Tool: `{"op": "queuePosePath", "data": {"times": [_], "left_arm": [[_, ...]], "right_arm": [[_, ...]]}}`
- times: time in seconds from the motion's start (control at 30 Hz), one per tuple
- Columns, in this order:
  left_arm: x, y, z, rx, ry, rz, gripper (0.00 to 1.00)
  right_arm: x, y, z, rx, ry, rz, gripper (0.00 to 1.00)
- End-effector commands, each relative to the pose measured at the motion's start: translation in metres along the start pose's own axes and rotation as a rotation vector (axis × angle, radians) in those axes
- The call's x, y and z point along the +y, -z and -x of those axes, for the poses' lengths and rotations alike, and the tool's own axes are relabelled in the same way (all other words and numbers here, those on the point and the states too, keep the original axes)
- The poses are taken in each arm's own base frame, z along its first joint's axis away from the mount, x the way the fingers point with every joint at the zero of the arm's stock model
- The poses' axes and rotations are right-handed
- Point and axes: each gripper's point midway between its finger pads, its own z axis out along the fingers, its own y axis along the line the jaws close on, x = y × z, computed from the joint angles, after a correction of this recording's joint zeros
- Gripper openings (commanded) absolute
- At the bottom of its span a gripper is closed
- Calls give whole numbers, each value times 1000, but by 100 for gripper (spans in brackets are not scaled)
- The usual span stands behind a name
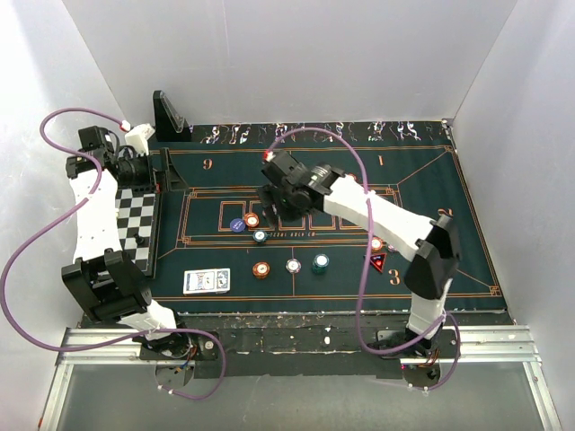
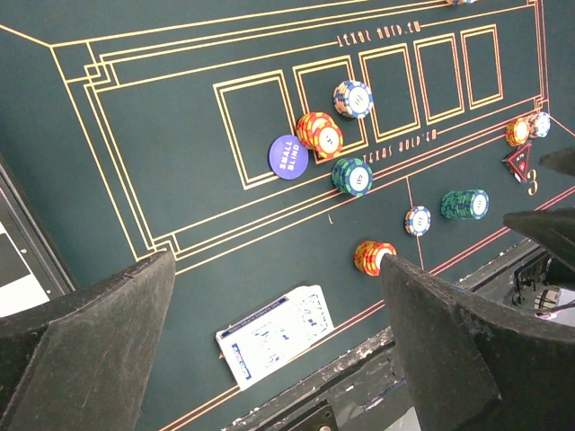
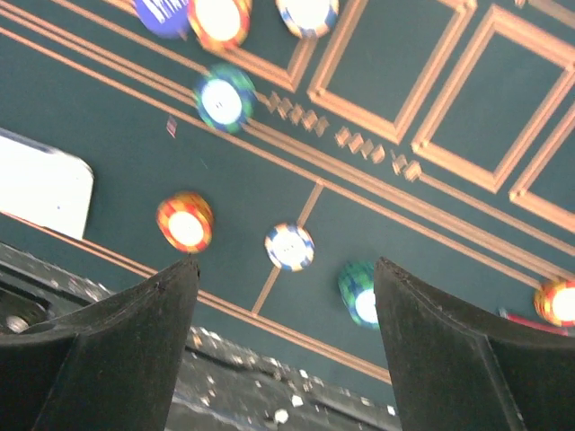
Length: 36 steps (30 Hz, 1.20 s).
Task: Distribute texas hold em gaming equipment
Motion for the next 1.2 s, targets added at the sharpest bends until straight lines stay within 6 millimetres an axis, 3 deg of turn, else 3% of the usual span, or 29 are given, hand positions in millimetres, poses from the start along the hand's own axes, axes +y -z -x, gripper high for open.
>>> {"op": "queuePosePath", "data": {"times": [0.0,0.2,0.57,0.83,1.17], "left_arm": [[-10,9,10,-36,-34,-27,98],[-10,7,6,-37,-29,-34,98],[-11,8,6,-40,-26,-32,98],[-12,5,4,-35,-18,-45,98],[-12,6,7,-41,-24,-42,98]], "right_arm": [[-33,-8,-66,132,-45,-89,85],[-50,-7,-111,191,-90,-112,87],[-60,-31,-141,244,-110,-152,89],[-73,-43,-147,251,-166,-152,88],[-69,-52,-146,262,-196,-121,78]]}}
